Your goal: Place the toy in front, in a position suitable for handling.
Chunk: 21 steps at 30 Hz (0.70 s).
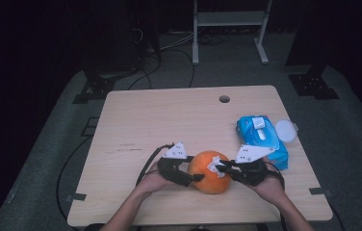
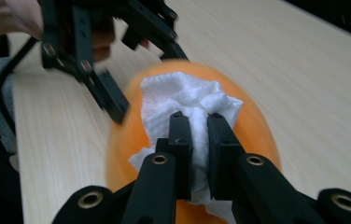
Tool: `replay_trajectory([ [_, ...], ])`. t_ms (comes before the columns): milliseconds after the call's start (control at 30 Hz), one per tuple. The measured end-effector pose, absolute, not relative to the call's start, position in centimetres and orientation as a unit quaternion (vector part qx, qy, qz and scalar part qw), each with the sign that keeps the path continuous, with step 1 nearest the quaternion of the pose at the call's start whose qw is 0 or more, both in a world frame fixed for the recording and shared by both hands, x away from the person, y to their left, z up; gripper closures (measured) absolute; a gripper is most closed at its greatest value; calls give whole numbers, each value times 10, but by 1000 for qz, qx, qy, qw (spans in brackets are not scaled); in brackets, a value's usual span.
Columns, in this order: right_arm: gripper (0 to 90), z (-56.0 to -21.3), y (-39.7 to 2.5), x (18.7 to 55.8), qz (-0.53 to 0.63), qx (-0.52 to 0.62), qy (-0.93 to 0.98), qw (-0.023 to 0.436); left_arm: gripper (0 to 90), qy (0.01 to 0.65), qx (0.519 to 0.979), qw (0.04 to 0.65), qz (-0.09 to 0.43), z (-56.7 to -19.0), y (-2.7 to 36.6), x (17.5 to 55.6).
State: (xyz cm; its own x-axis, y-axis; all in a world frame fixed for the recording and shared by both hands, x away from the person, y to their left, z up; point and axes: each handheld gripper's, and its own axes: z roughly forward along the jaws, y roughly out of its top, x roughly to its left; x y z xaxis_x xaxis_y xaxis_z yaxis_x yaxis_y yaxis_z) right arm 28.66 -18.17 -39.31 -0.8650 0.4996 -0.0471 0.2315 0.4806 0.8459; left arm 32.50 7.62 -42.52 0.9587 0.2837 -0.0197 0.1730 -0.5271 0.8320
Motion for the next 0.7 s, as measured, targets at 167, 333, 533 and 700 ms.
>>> replay_trajectory([
  [167,812,-386,-184,285,465,204,848,149,285,106,873,472,66,-423,74,318],
  [333,811,-401,-196,286,449,217,857,130,55,166,865,474,13,-436,75,333],
  [533,811,-399,-187,284,442,210,861,140,214,169,857,486,-27,-443,77,338],
  [700,812,-380,-189,278,457,204,848,177,311,93,852,497,131,-410,78,319],
])
